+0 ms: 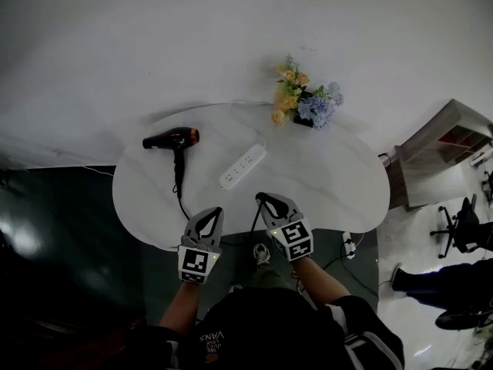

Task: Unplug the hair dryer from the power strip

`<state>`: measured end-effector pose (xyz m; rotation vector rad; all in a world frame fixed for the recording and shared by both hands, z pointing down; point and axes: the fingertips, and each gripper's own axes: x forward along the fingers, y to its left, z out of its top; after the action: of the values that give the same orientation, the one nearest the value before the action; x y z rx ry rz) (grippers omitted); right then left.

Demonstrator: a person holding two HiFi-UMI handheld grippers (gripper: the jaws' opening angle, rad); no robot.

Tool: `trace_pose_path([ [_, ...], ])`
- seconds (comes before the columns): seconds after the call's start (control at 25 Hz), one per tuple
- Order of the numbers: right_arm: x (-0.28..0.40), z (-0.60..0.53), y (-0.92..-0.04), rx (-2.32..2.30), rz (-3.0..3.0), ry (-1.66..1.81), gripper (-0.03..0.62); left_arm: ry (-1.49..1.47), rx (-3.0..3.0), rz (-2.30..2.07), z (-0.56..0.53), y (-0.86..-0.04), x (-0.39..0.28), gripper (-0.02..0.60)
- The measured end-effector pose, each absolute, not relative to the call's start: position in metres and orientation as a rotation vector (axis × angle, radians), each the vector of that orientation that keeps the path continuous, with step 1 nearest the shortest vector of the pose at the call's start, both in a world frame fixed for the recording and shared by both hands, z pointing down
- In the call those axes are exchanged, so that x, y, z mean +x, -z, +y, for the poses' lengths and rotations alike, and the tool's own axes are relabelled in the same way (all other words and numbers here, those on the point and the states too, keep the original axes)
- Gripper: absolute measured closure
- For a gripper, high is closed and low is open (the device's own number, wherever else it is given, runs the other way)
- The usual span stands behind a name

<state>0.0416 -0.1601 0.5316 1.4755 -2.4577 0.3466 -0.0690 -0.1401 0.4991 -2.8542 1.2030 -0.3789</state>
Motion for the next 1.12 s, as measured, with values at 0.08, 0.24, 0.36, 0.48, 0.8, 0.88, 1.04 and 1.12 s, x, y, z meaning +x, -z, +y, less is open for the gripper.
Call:
trace_pose_path([
  [0.08,0.038,-0.148,-0.526,1.49,-2.459,-0.351,0.519,0.362,-2.867,1.195,-0.13,-0.497,-0.072,0.563],
  [0.24,0.032,-0.123,-0.519,1.519,-2.453,-0.351,0.519,0.322,-2.87,1.18,-0.107,-0.488,-0.083,0.563],
  [0.36,0.027,-0.104,-0.515,1.545,-2.451,-0.353,0.519,0.318,-2.858,1.163,-0.09,-0.482,-0.093,0.563],
  [0.48,0.022,-0.086,-0.513,1.564,-2.452,-0.372,0.519,0.295,-2.869,1.15,-0.071,-0.478,-0.104,0.563],
  [0.8,0.015,-0.042,-0.514,1.604,-2.44,-0.414,0.519,0.299,-2.884,1.144,-0.03,-0.48,-0.124,0.563],
  [0.88,0.014,-0.032,-0.516,1.615,-2.432,-0.424,0.519,0.305,-2.89,1.152,-0.023,-0.482,-0.129,0.563],
  [1.04,0.008,-0.014,-0.519,1.618,-2.422,-0.443,0.519,0.323,-2.912,1.173,-0.009,-0.488,-0.14,0.563],
  [1.12,0.007,-0.007,-0.521,1.615,-2.414,-0.447,0.519,0.34,-2.92,1.173,-0.004,-0.493,-0.144,0.563],
])
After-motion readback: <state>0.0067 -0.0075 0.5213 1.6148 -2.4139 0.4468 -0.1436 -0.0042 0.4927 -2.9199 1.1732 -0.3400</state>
